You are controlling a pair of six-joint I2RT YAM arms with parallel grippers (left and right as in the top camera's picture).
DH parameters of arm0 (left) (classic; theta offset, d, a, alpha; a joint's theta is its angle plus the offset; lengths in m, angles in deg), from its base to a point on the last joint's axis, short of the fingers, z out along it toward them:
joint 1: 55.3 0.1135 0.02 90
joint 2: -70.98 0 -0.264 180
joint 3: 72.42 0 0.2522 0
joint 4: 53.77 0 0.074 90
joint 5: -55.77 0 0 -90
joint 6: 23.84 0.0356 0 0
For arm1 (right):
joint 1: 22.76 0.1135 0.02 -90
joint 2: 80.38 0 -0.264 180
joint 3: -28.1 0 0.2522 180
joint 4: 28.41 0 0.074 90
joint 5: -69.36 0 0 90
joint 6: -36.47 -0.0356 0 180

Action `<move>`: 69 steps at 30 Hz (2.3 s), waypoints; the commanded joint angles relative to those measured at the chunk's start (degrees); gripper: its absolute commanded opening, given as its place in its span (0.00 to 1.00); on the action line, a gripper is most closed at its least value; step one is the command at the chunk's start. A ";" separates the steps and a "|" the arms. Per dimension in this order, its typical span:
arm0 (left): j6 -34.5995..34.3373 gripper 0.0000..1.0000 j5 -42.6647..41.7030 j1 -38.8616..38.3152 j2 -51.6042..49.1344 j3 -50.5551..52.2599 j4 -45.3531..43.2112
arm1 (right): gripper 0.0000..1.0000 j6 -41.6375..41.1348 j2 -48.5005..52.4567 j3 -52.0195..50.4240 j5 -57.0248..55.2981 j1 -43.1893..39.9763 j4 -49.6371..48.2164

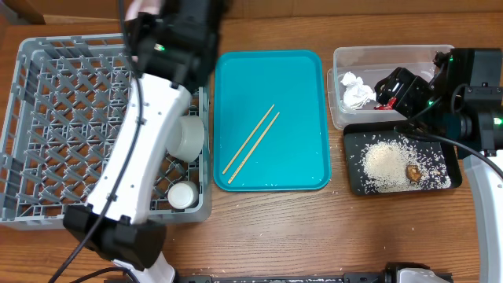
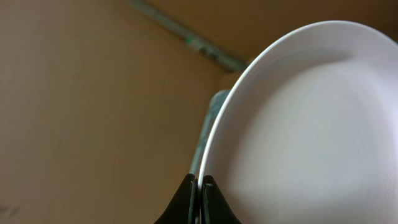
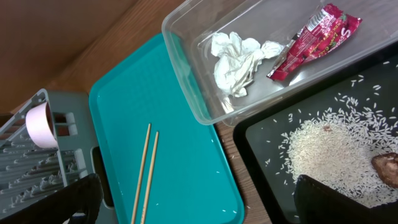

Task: Sort waste into correct bins and load items into the dishwasher
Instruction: 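Carry the white plate to the rack and stand it at the back, then move left gripper to the chopsticks and grasp one chopstick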

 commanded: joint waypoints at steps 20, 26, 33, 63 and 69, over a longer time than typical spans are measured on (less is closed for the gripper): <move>27.32 0.04 -14.47 15.45 -8.63 1.38 -15.50 | 1.00 0.39 -0.35 -0.20 0.28 -0.11 -0.96; 32.04 0.03 -14.69 15.47 -13.53 1.38 -18.97 | 1.00 0.39 -0.35 -0.20 0.26 -0.11 -0.96; 23.23 0.04 -14.78 15.37 -17.53 1.38 -17.18 | 1.00 0.39 -0.35 -0.20 0.28 -0.11 -1.20; 1.79 0.60 -69.09 10.01 -2.19 -11.82 11.04 | 1.00 0.35 -0.35 -0.20 2.67 -0.11 -2.54; 4.61 0.61 -73.33 1.90 -5.11 -8.02 15.37 | 1.00 0.35 -0.35 -0.20 2.69 -0.11 -2.40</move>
